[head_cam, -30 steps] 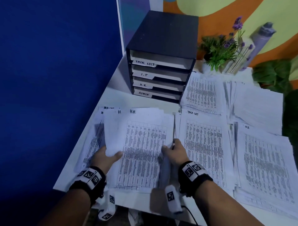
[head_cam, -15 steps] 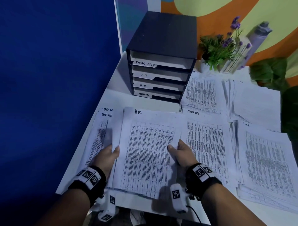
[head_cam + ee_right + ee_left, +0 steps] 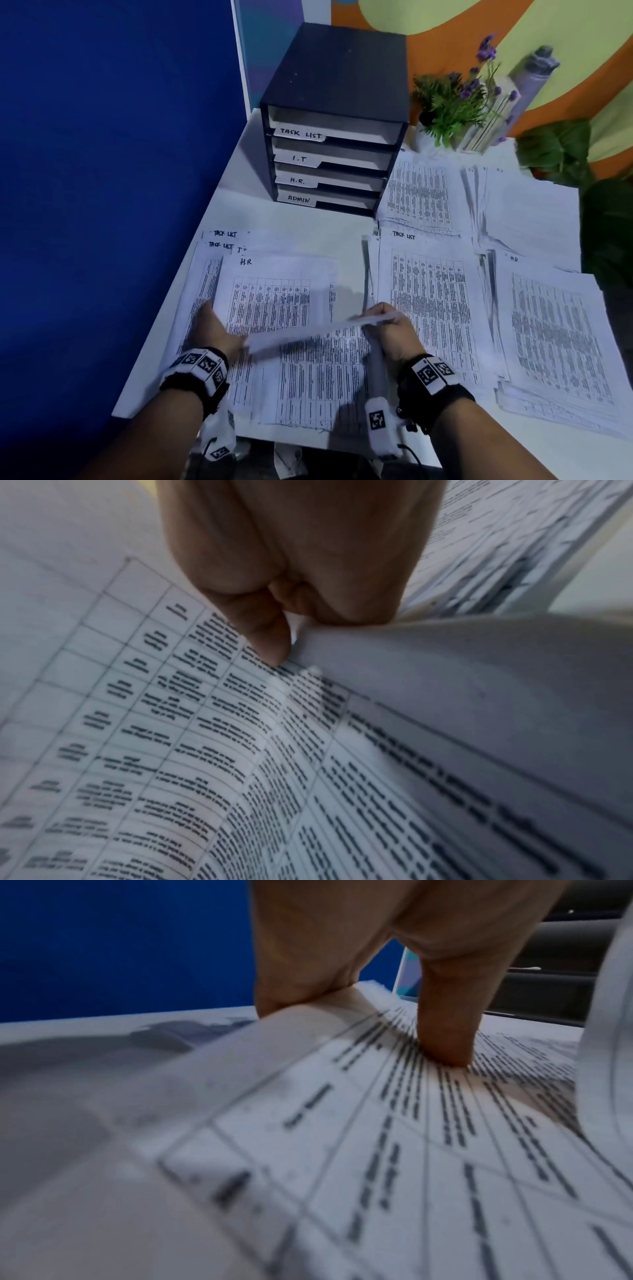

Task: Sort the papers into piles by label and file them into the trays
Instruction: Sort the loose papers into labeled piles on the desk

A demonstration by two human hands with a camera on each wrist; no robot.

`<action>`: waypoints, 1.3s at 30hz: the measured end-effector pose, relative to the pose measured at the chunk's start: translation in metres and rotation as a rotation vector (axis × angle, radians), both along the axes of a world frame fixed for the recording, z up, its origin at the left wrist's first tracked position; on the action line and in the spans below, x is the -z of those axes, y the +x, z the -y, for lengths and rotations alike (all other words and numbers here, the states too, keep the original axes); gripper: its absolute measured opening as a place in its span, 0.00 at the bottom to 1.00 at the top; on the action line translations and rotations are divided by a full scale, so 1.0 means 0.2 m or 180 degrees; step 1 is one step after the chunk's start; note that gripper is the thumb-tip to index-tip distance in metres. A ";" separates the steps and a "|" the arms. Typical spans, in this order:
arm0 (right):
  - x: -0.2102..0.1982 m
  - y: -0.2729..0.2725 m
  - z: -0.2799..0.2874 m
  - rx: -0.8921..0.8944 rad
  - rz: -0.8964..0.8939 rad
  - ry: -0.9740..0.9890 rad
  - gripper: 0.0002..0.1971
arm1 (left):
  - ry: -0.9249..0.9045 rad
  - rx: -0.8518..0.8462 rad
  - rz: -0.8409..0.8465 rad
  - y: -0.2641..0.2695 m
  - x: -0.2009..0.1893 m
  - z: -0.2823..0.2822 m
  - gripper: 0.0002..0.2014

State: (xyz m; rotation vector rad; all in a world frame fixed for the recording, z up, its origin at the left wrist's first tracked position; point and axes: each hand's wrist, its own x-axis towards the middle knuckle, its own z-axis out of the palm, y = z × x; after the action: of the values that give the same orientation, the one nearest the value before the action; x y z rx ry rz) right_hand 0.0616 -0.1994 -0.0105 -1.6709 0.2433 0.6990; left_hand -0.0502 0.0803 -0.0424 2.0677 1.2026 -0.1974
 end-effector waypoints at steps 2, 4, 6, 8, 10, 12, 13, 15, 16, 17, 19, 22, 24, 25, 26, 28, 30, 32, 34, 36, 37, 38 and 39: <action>0.04 -0.02 0.02 0.0253 -0.0088 0.0157 0.16 | 0.0030 0.0040 0.0007 -0.01 0.01 -0.02 0.28; 0.05 -0.02 0.03 0.0308 -0.0136 0.0113 0.19 | 0.0123 0.0127 0.0142 -0.03 0.01 -0.03 0.13; 0.03 -0.02 0.03 0.0322 -0.0245 0.0081 0.18 | -0.0049 0.0120 0.0444 -0.05 0.00 -0.04 0.10; 0.02 -0.02 0.03 0.0371 -0.0255 0.0100 0.15 | -0.0256 0.0063 0.0710 -0.07 -0.02 -0.04 0.07; 0.02 -0.02 0.02 0.0374 -0.0220 0.0128 0.15 | -0.0376 0.0060 0.0825 -0.07 -0.04 -0.04 0.07; 0.01 -0.03 0.01 0.0251 -0.0179 0.0079 0.15 | -0.0555 0.0102 0.0803 -0.08 -0.04 -0.04 0.09; 0.00 -0.03 -0.01 0.0171 -0.0149 0.0031 0.14 | -0.0598 0.0119 0.0742 -0.08 -0.03 -0.05 0.12; 0.00 -0.04 -0.03 0.0051 -0.0127 0.0045 0.12 | -0.0455 0.0113 0.0622 -0.09 -0.02 -0.04 0.16; 0.00 -0.05 -0.04 0.0041 -0.0144 0.0058 0.12 | -0.0282 0.0059 0.0611 -0.09 -0.02 -0.03 0.16; -0.01 -0.05 -0.05 0.0009 -0.0149 0.0041 0.12 | -0.0130 -0.0032 0.0663 -0.09 -0.01 -0.03 0.16; 0.00 -0.07 -0.07 -0.0080 -0.0106 -0.0012 0.14 | 0.0054 -0.0191 0.0805 -0.10 -0.02 0.00 0.15; -0.01 -0.08 -0.10 -0.0223 -0.0066 -0.0007 0.15 | 0.0327 -0.0248 0.0866 -0.13 -0.04 0.01 0.11; -0.01 -0.07 -0.11 -0.0302 0.0029 -0.0026 0.15 | 0.0553 -0.0203 0.0925 -0.16 -0.04 -0.01 0.08; -0.02 -0.07 -0.12 -0.0354 0.0073 -0.0036 0.14 | 0.0659 -0.0144 0.0977 -0.17 -0.04 -0.02 0.07; -0.03 -0.06 -0.12 -0.0392 0.0117 -0.0043 0.15 | 0.0770 -0.0097 0.1052 -0.18 -0.04 -0.03 0.07; -0.03 -0.05 -0.13 -0.0425 0.0176 -0.0006 0.18 | 0.0838 -0.0181 0.1206 -0.19 -0.07 -0.04 0.07; -0.03 -0.04 -0.14 -0.0416 0.0186 0.0070 0.19 | 0.0644 -0.0386 0.1291 -0.18 -0.11 -0.03 0.06; -0.04 -0.05 -0.16 -0.0428 0.0196 0.0149 0.16 | 0.0222 -0.0498 0.1360 -0.16 -0.14 -0.02 0.04; -0.03 -0.05 -0.16 -0.0365 0.0209 0.0191 0.13 | -0.0237 -0.0560 0.1456 -0.14 -0.13 0.00 0.04; -0.01 -0.05 -0.16 -0.0191 0.0189 0.0273 0.15 | -0.0635 -0.0614 0.1423 -0.13 -0.12 0.03 0.08; 0.00 -0.06 -0.16 -0.0111 0.0199 0.0297 0.17 | -0.0766 -0.0574 0.1369 -0.12 -0.11 0.05 0.10; 0.01 -0.06 -0.15 -0.0011 0.0234 0.0302 0.18 | -0.0818 -0.0467 0.1332 -0.11 -0.10 0.07 0.11; 0.01 -0.06 -0.15 0.0102 0.0313 0.0273 0.17 | -0.0688 -0.0281 0.1230 -0.10 -0.07 0.07 0.10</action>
State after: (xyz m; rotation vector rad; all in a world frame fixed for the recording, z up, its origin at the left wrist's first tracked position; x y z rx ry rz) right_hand 0.0493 -0.1695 -0.0125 -1.6112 0.1677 0.5937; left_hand -0.0708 0.0655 -0.0275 1.7605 0.9844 0.1070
